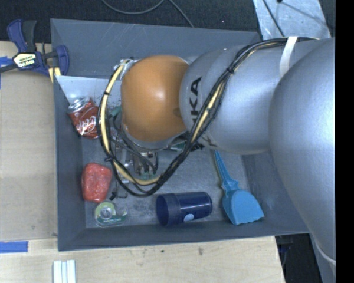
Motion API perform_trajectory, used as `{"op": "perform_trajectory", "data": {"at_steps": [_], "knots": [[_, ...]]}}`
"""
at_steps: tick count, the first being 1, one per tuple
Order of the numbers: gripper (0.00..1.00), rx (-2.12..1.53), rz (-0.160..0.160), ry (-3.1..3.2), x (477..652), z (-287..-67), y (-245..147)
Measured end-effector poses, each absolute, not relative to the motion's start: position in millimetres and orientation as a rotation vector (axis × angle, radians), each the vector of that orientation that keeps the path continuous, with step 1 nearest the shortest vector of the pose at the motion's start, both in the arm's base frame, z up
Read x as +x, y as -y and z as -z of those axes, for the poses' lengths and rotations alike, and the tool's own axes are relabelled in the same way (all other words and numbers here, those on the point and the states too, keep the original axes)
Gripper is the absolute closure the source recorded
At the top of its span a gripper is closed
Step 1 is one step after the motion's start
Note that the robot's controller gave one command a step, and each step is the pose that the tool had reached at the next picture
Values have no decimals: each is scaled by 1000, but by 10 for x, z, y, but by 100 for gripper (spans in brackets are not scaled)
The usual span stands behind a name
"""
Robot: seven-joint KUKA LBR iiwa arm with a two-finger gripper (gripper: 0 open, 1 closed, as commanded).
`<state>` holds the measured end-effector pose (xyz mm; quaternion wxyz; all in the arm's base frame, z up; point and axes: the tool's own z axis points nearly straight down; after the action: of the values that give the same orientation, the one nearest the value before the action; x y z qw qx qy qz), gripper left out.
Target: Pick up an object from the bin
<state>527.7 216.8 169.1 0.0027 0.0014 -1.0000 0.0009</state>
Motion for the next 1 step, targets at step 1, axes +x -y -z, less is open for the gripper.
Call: {"op": "perform_trajectory", "data": {"at_steps": [1], "knots": [[0, 0, 2, 3144, 5299, -1737, -2163]]}}
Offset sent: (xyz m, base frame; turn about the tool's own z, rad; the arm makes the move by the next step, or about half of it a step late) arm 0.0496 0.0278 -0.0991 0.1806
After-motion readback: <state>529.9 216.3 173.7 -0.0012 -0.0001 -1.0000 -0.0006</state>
